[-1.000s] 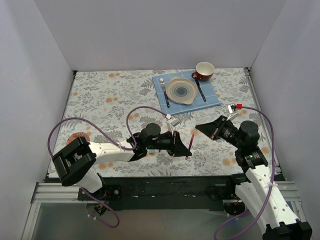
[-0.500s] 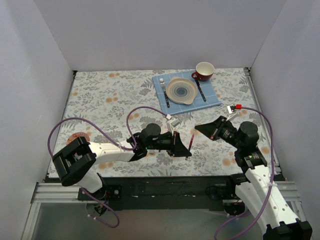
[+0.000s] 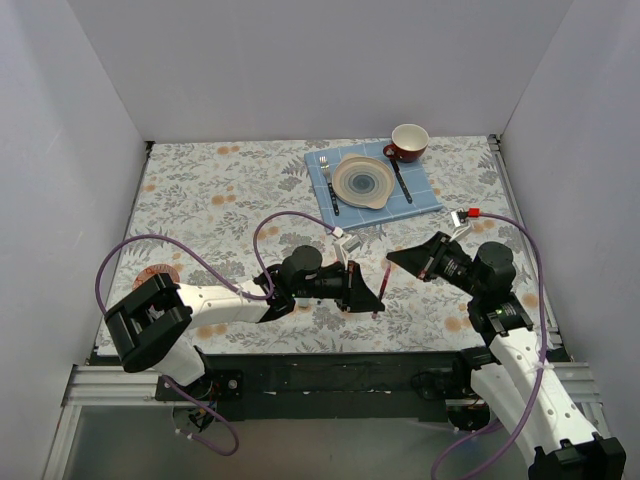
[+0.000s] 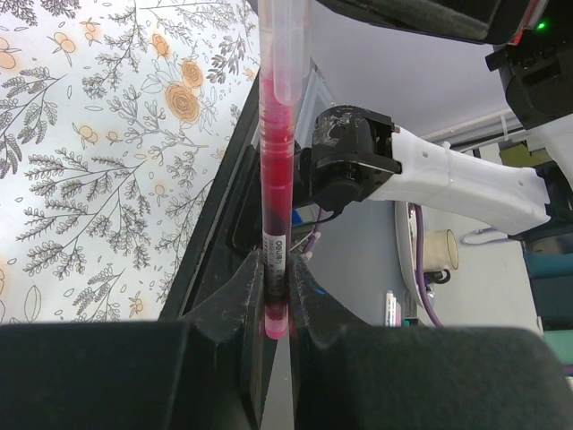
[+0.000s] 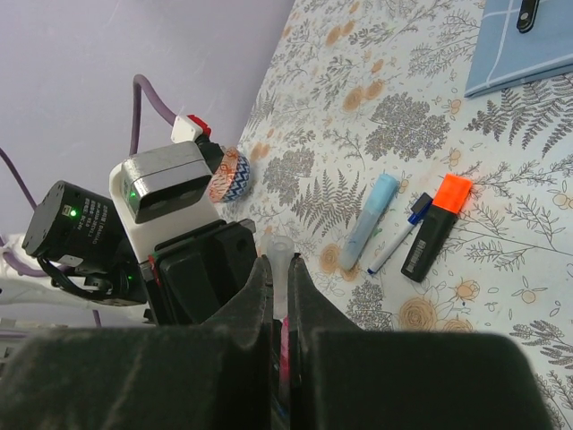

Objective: Insert the pens into the pen caps

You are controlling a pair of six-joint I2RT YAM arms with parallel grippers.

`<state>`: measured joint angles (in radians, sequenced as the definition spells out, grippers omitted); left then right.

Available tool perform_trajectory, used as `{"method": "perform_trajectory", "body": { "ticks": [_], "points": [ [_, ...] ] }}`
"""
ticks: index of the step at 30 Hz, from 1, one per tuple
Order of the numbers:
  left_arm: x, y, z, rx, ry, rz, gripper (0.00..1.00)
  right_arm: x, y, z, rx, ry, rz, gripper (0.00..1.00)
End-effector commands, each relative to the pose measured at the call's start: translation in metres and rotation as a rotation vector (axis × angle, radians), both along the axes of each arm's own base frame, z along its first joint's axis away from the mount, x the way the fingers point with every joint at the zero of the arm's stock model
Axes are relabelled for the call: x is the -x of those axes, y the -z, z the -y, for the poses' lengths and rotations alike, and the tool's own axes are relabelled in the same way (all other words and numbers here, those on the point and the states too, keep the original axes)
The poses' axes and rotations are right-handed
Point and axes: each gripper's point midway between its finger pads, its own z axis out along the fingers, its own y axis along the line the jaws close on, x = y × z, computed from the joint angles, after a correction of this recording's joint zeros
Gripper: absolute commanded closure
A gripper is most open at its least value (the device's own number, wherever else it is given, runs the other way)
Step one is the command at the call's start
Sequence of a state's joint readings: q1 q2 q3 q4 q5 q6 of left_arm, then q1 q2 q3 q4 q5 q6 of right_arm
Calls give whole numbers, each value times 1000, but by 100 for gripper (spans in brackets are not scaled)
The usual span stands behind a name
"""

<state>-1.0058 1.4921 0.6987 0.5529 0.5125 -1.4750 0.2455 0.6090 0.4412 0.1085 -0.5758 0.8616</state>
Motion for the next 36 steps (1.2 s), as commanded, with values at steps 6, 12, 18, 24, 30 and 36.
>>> {"method": "perform_trajectory", "body": {
  "ticks": [6,12,18,24,30,36],
  "points": [
    [4,-18,-5,59,-6,27,100,-7,-35,-1,-18,8,97,99],
    [5,-19,-10,56,-20,36,100,-9,-38,0,-6,15,105,99],
    [4,-25,-10,69,-22,51,100,-9,-35,0,-4,21,98,99],
    [4,-28,-11,73,-29,56,100,-6,-32,-1,-9,4,86,99],
    [1,-27,-8,70,-33,60,100,0,-32,-2,-18,-10,89,99],
    [-5,-33,-2,68,-38,81,100,6,-23,-2,-21,-24,73,99]
  ]
}}
